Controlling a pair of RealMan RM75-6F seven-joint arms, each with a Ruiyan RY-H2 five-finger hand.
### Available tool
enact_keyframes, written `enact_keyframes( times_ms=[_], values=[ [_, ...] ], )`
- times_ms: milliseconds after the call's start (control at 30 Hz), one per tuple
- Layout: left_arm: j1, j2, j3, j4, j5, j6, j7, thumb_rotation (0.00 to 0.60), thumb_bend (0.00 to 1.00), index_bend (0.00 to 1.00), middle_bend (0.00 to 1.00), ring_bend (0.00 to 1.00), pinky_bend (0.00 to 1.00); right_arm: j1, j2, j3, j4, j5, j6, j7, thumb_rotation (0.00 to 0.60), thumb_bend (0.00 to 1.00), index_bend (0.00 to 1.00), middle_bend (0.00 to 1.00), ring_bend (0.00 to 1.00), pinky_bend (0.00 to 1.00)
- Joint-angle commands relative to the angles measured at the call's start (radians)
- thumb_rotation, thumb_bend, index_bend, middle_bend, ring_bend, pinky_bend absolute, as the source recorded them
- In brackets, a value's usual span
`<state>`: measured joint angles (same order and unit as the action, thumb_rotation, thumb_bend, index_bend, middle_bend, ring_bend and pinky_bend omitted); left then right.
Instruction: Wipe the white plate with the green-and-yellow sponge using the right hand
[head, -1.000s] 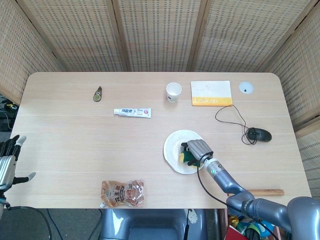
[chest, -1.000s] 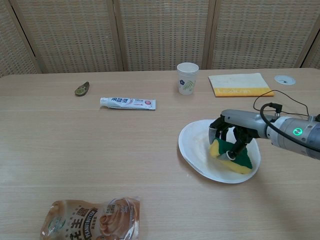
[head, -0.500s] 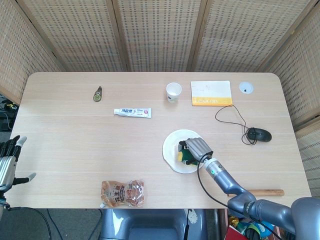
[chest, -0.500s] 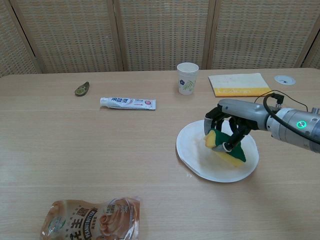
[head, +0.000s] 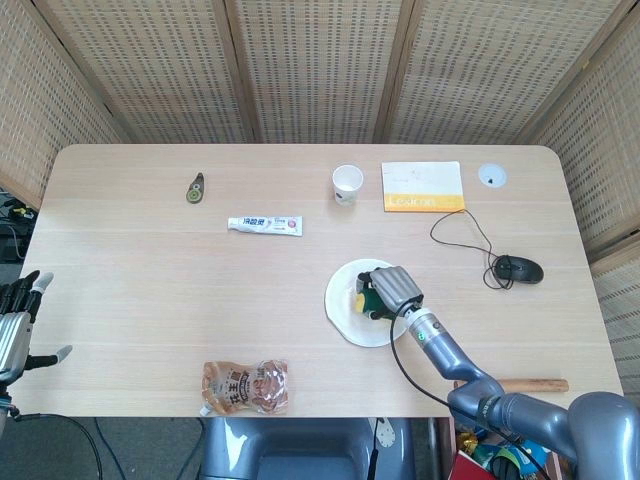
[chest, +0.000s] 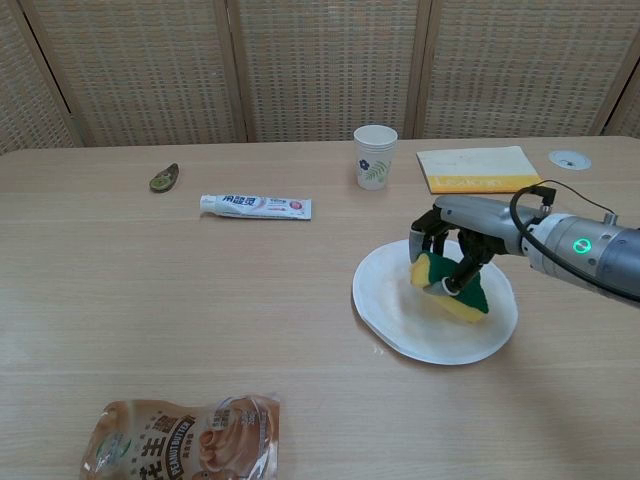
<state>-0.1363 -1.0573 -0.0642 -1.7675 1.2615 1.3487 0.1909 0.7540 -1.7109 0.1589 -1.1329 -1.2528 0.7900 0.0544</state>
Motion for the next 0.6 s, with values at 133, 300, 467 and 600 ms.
enact_keyframes(
  times_ms=[133,300,467,600],
  values=[
    [-0.001,0.000,0.002,0.000,0.001,-0.003,0.001,0.600,0.00,0.00,0.00,0.00,0.00,-0.006,-0.016,-0.025,0.035,-0.001,-0.029,0.013,0.600,0.30,0.51,0.48,0.40,0.67],
    [-0.001,-0.002,0.004,0.000,0.001,-0.004,0.002,0.600,0.00,0.00,0.00,0.00,0.00,-0.013,-0.029,-0.034,0.067,-0.014,-0.042,0.059,0.600,0.30,0.51,0.48,0.40,0.67],
    [-0.001,-0.002,0.005,0.001,0.000,-0.004,0.003,0.600,0.00,0.00,0.00,0.00,0.00,-0.018,-0.033,-0.042,0.086,-0.035,-0.049,0.105,0.600,0.30,0.51,0.48,0.40,0.67],
    [-0.003,-0.004,0.006,0.001,0.000,-0.007,0.007,0.600,0.00,0.00,0.00,0.00,0.00,-0.022,-0.034,-0.048,0.097,-0.055,-0.048,0.146,0.600,0.30,0.51,0.49,0.40,0.67]
  ],
)
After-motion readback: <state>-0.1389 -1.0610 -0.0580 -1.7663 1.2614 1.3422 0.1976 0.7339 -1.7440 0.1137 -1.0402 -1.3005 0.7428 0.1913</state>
